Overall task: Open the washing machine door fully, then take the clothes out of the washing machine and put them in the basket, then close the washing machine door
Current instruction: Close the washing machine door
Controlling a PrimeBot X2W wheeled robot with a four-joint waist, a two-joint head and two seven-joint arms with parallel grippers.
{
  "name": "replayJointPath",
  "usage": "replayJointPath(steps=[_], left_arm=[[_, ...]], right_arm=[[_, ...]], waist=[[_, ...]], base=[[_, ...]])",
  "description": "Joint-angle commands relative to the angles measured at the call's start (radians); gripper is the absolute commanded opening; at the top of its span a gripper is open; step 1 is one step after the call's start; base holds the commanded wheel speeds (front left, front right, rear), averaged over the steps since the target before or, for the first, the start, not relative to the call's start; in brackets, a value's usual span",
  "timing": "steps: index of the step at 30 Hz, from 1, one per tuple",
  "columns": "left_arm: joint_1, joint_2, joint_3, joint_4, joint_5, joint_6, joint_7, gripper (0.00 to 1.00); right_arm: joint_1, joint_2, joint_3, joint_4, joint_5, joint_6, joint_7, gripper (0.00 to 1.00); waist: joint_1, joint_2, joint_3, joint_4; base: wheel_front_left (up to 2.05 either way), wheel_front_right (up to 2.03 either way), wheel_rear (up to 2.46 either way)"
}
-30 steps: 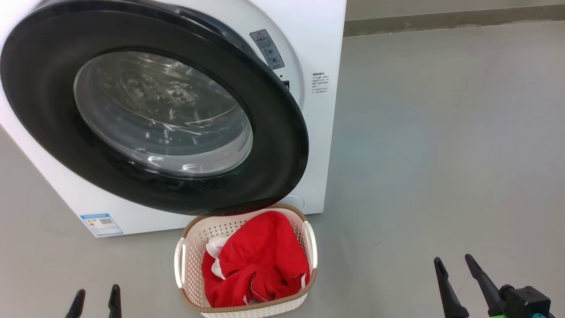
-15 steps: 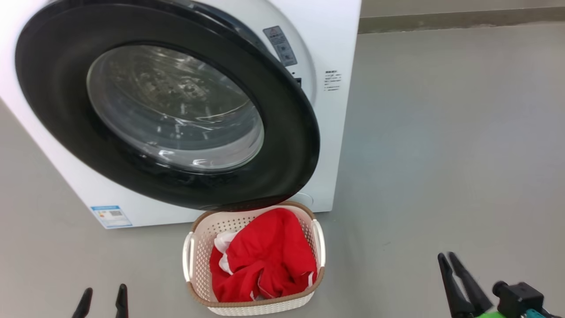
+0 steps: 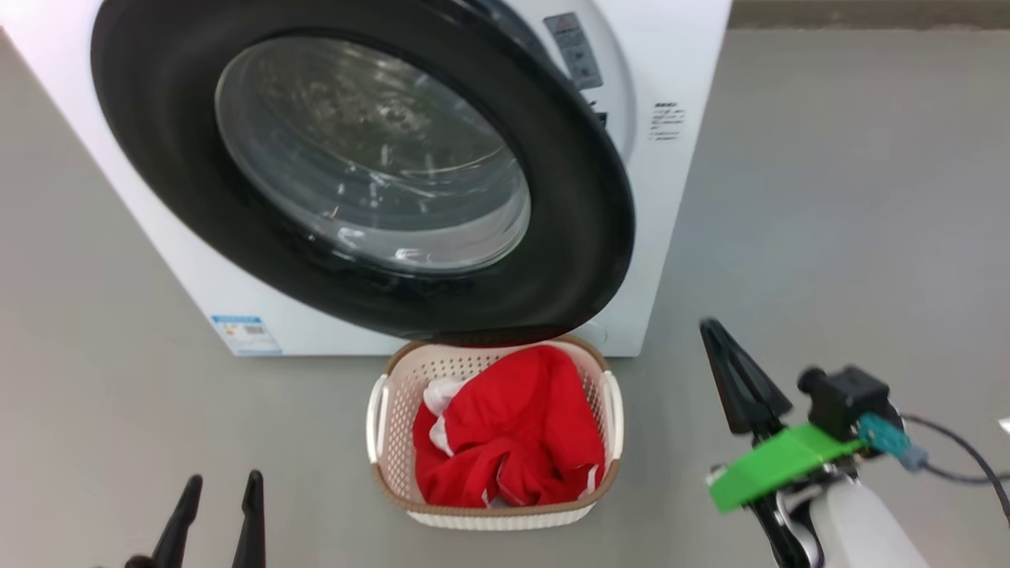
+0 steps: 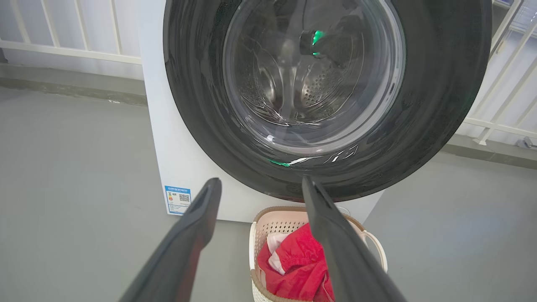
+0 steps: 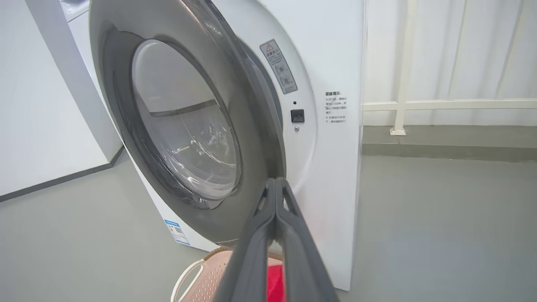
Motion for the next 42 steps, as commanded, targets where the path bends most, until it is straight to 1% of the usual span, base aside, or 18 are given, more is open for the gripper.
replayJointPath(steps=[1,6,17,28,35,42], left_arm=[[-0.043,0.008,0.030,-0.026,-0.006,-0.003,-0.012,1.00],[-0.081,0.005,0.009,-0.026,-0.012,-0.003,-0.012,1.00],[-0.159,-0.004,-0.022,-0.029,-0.037,-0.003,-0.012,1.00],[-0.227,-0.011,-0.041,-0.038,-0.053,-0.003,-0.012,1.00],[-0.276,-0.016,-0.066,-0.046,-0.064,-0.003,-0.012,1.00],[-0.309,-0.022,-0.078,-0.055,-0.073,-0.003,-0.012,1.00]], right_arm=[[-0.037,0.006,0.028,-0.016,0.013,0.002,-0.012,0.00],[-0.148,0.013,0.051,0.050,0.014,0.002,-0.012,0.00],[-0.306,0.014,0.028,0.151,0.006,0.002,-0.012,0.00],[-0.442,0.018,-0.054,0.186,-0.003,0.002,-0.012,0.00],[-0.537,0.006,-0.116,0.197,-0.016,0.002,-0.012,0.00],[-0.612,-0.003,-0.149,0.193,-0.031,0.002,-0.012,0.00]], waist=[[0.0000,0.0000,0.033,0.032],[0.0000,0.0000,0.079,0.073],[0.0000,0.0000,0.179,0.139],[0.0000,0.0000,0.278,0.168],[0.0000,0.0000,0.337,0.199],[0.0000,0.0000,0.383,0.223]], base=[[0.00,0.00,0.00],[0.00,0.00,0.00],[0.00,0.00,0.00],[0.00,0.00,0.00],[0.00,0.00,0.00],[0.00,0.00,0.00]])
